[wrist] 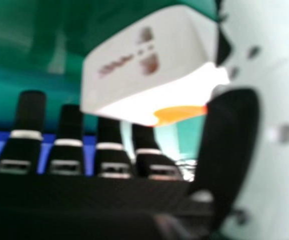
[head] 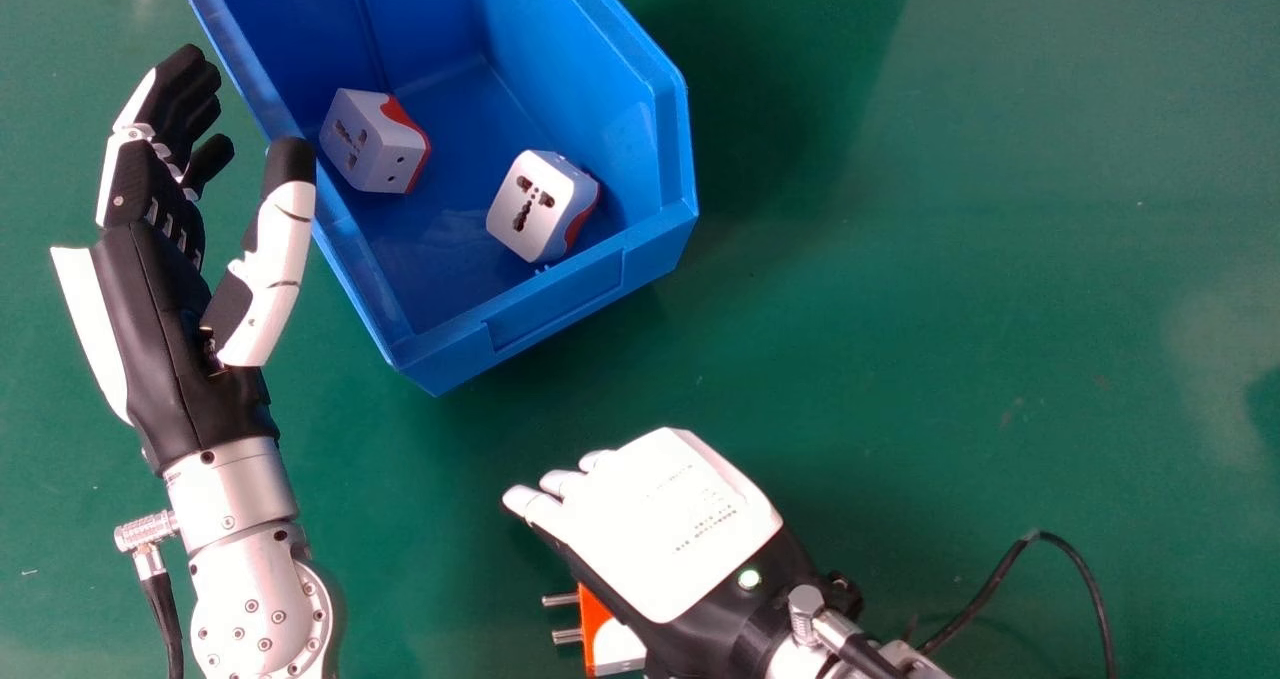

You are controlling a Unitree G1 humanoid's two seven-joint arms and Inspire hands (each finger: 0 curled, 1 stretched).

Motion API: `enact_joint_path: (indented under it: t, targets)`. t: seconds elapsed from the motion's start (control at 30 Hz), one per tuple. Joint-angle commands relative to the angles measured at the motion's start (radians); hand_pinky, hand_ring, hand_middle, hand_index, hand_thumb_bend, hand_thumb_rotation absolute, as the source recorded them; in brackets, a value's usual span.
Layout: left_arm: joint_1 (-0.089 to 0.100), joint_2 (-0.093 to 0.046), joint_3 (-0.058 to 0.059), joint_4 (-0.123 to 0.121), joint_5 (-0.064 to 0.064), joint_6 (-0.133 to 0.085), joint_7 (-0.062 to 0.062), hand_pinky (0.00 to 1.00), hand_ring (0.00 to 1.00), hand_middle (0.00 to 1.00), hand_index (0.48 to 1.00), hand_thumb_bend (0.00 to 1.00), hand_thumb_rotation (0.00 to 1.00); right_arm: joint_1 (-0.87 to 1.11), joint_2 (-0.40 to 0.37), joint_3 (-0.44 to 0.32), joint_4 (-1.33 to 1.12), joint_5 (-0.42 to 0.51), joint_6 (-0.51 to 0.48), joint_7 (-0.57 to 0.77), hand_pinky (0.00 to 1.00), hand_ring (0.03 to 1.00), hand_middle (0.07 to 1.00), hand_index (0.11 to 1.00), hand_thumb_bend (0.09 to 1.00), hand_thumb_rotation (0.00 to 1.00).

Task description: Pick all objects and put in blue box

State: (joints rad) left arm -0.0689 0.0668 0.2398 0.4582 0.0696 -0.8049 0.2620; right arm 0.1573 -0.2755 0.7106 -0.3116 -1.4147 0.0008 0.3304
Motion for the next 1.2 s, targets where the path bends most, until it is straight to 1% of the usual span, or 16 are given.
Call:
enact_joint_path:
  t: [0.0, 0.27, 0.33, 0.57, 0.67, 0.7, 0.73, 0.77, 0.8, 0.83, 0.87, 0.9, 0.93, 1.0, 1.1, 1.17]
  targets:
    - [0.002, 0.005, -0.002, -0.003, 0.012, -0.03, 0.001, 0.82, 0.84, 0.83, 0.792, 0.62, 0.44, -0.015, 0.005, -0.002, -0.003, 0.014, 0.001, -0.001, 0.67, 0.827, 0.848, 0.86, 0.791, 0.04]
    - [0.001, 0.005, -0.002, -0.003, -0.001, -0.027, -0.006, 0.82, 0.84, 0.83, 0.791, 0.63, 0.45, -0.023, 0.011, 0.003, 0.006, 0.022, 0.007, 0.012, 0.65, 0.817, 0.844, 0.85, 0.776, 0.02]
    - [0.0, 0.005, -0.001, -0.001, 0.006, -0.027, -0.002, 0.82, 0.84, 0.83, 0.79, 0.63, 0.45, -0.022, 0.013, 0.005, 0.013, 0.02, 0.009, 0.0, 0.64, 0.813, 0.842, 0.845, 0.761, 0.01]
    - [0.0, 0.005, -0.002, -0.009, 0.014, -0.022, 0.003, 0.82, 0.84, 0.83, 0.789, 0.64, 0.45, -0.018, 0.019, 0.003, 0.03, 0.079, 0.0, -0.034, 0.58, 0.782, 0.825, 0.787, 0.718, 0.0]
    - [0.0, 0.004, -0.001, -0.017, 0.013, -0.013, 0.004, 0.82, 0.84, 0.83, 0.791, 0.64, 0.46, -0.014, 0.018, -0.003, 0.051, 0.132, -0.02, -0.093, 0.51, 0.668, 0.77, 0.717, 0.686, 0.0]
    - [0.0, 0.005, -0.001, -0.02, 0.014, -0.01, 0.004, 0.82, 0.84, 0.83, 0.791, 0.64, 0.46, -0.014, 0.018, -0.004, 0.06, 0.146, -0.024, -0.112, 0.51, 0.668, 0.77, 0.717, 0.686, 0.0]
    - [0.001, 0.006, -0.001, -0.023, 0.014, -0.009, 0.003, 0.82, 0.84, 0.83, 0.79, 0.64, 0.46, -0.016, 0.018, -0.003, 0.066, 0.156, -0.027, -0.124, 0.47, 0.62, 0.707, 0.675, 0.654, 0.0]
    - [0.001, 0.005, -0.002, -0.026, 0.011, -0.008, 0.001, 0.82, 0.84, 0.83, 0.79, 0.64, 0.46, -0.018, 0.021, -0.003, 0.076, 0.168, -0.031, -0.14, 0.47, 0.62, 0.707, 0.675, 0.654, 0.0]
    - [0.001, 0.005, -0.003, -0.031, 0.007, -0.007, -0.002, 0.82, 0.84, 0.83, 0.791, 0.64, 0.46, -0.019, 0.023, -0.003, 0.082, 0.181, -0.033, -0.152, 0.42, 0.557, 0.661, 0.638, 0.628, 0.0]
    - [0.001, 0.003, -0.004, -0.035, 0.0, -0.007, -0.007, 0.82, 0.84, 0.83, 0.791, 0.64, 0.46, -0.019, 0.026, -0.003, 0.088, 0.196, -0.034, -0.159, 0.42, 0.557, 0.661, 0.638, 0.628, 0.0]
    - [0.002, 0.002, -0.005, -0.04, -0.002, -0.004, -0.009, 0.82, 0.85, 0.83, 0.791, 0.64, 0.46, -0.018, 0.03, -0.003, 0.095, 0.21, -0.035, -0.171, 0.37, 0.5, 0.624, 0.608, 0.608, 0.0]
    - [0.003, 0.002, -0.006, -0.043, -0.002, -0.001, -0.01, 0.82, 0.85, 0.83, 0.791, 0.64, 0.46, -0.018, 0.031, -0.003, 0.101, 0.218, -0.037, -0.185, 0.37, 0.5, 0.624, 0.608, 0.608, 0.0]
    - [0.005, 0.002, -0.006, -0.047, -0.002, 0.003, -0.011, 0.82, 0.85, 0.83, 0.792, 0.64, 0.46, -0.019, 0.031, -0.003, 0.107, 0.229, -0.042, -0.198, 0.33, 0.459, 0.594, 0.584, 0.592, 0.0]
    - [0.006, 0.001, -0.006, -0.052, -0.001, 0.007, -0.012, 0.82, 0.85, 0.83, 0.792, 0.64, 0.46, -0.02, 0.033, -0.005, 0.121, 0.255, -0.057, -0.233, 0.33, 0.459, 0.594, 0.584, 0.592, 0.0]
    - [0.003, 0.003, -0.005, -0.048, 0.001, 0.004, -0.012, 0.82, 0.85, 0.83, 0.796, 0.63, 0.45, -0.019, 0.033, -0.004, 0.13, 0.276, -0.063, -0.257, 0.24, 0.357, 0.536, 0.535, 0.56, 0.0]
    - [0.003, 0.002, -0.005, -0.049, -0.002, 0.006, -0.014, 0.82, 0.85, 0.83, 0.797, 0.63, 0.45, -0.019, 0.033, -0.004, 0.134, 0.289, -0.068, -0.273, 0.22, 0.331, 0.523, 0.525, 0.553, 0.0]
